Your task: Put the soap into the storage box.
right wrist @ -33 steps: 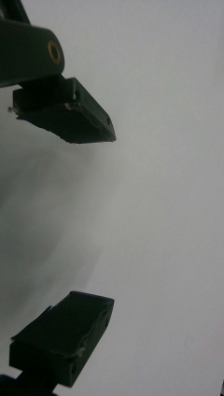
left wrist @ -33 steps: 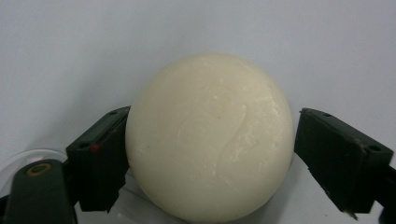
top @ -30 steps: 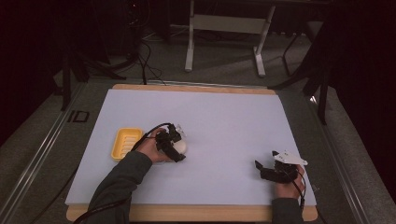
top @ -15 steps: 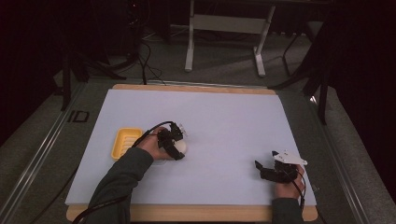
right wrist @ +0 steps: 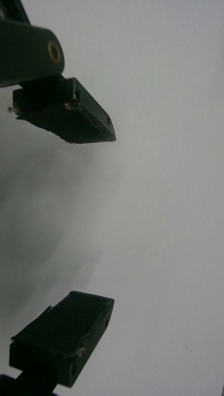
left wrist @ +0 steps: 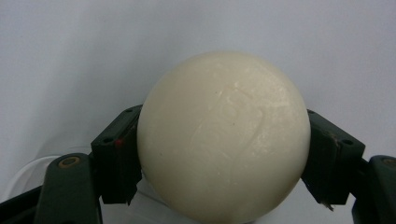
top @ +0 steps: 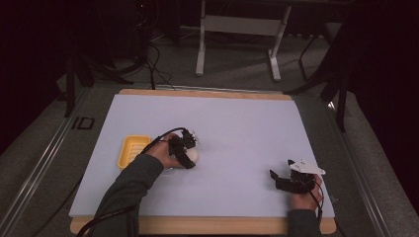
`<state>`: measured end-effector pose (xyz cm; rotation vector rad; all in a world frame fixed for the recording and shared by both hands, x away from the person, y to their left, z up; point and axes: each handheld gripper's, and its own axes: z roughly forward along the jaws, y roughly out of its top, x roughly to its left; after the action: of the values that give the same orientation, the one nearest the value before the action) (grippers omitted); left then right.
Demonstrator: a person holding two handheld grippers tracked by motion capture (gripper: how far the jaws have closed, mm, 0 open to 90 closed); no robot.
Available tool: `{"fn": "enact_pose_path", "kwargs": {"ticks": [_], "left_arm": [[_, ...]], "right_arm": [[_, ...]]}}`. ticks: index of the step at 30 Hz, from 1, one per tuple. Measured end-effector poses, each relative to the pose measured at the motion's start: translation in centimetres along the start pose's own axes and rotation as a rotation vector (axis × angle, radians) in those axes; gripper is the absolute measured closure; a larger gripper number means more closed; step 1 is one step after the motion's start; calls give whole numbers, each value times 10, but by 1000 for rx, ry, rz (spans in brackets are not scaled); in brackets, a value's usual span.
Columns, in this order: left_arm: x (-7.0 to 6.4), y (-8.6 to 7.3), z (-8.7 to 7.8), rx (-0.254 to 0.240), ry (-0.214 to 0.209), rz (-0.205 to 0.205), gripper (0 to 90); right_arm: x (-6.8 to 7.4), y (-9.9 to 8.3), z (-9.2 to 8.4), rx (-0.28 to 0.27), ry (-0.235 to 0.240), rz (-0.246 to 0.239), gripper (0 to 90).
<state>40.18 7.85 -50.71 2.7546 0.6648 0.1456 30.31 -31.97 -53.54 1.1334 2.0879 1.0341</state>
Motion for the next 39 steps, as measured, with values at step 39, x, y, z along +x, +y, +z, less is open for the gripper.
{"fn": "enact_pose_path", "kwargs": {"ticks": [39], "left_arm": [[3, -9, -31, -24, 16, 3, 252]], "right_arm": [[0, 0, 0, 0, -1, 2, 165]]}}
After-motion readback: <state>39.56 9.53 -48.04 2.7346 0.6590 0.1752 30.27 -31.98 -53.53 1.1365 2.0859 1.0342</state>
